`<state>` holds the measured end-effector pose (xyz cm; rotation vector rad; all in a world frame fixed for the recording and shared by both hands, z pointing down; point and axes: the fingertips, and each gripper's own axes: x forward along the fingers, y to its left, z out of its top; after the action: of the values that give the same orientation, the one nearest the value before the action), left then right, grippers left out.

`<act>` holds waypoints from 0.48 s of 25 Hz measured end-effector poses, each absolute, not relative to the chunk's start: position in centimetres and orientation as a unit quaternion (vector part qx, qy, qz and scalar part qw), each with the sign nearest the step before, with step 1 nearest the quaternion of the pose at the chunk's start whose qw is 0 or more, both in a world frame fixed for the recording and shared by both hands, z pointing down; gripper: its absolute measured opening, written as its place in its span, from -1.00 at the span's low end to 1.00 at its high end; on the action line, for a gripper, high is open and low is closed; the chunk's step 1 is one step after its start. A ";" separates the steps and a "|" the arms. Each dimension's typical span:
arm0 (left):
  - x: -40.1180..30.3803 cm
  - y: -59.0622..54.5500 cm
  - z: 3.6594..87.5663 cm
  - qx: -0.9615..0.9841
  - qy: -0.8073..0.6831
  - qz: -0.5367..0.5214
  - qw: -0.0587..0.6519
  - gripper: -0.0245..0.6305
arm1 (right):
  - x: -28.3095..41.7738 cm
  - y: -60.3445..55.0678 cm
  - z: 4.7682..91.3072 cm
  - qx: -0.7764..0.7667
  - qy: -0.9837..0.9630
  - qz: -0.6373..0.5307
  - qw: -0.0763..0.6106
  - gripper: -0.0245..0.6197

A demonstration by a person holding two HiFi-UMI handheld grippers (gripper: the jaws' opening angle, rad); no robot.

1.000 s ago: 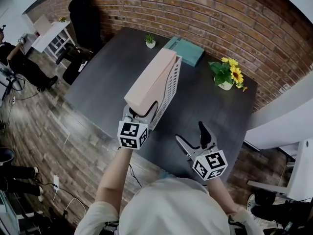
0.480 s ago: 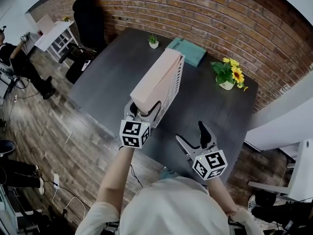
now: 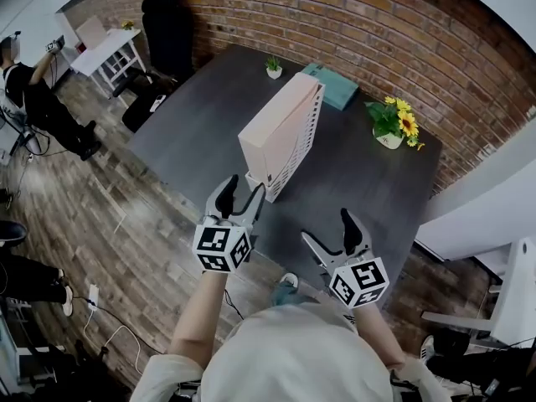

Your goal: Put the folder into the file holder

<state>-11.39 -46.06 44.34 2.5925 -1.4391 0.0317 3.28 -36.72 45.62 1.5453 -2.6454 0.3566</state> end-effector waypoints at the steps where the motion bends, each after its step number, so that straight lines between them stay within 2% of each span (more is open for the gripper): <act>1: -11.7 -44.9 44.4 0.868 -0.488 0.010 0.091 -0.19 | 3.2 -36.0 45.6 0.500 -0.858 0.115 0.030 0.40; 6: -13.4 -39.2 44.8 0.848 -0.518 0.010 0.112 -0.61 | 2.7 -32.0 45.7 0.496 -0.860 0.114 0.039 0.37; 8: -14.0 -36.9 45.0 0.842 -0.526 0.009 0.121 -0.67 | 2.6 -30.2 45.6 0.496 -0.860 0.111 0.044 0.10; 12: -14.7 -32.3 45.5 0.835 -0.533 0.008 0.135 -0.81 | 2.5 -26.7 45.6 0.495 -0.861 0.107 0.053 -0.20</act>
<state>-14.69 -32.28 45.54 2.4196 -1.5436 0.0228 2.52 -26.72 45.65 1.5051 -2.6159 0.3265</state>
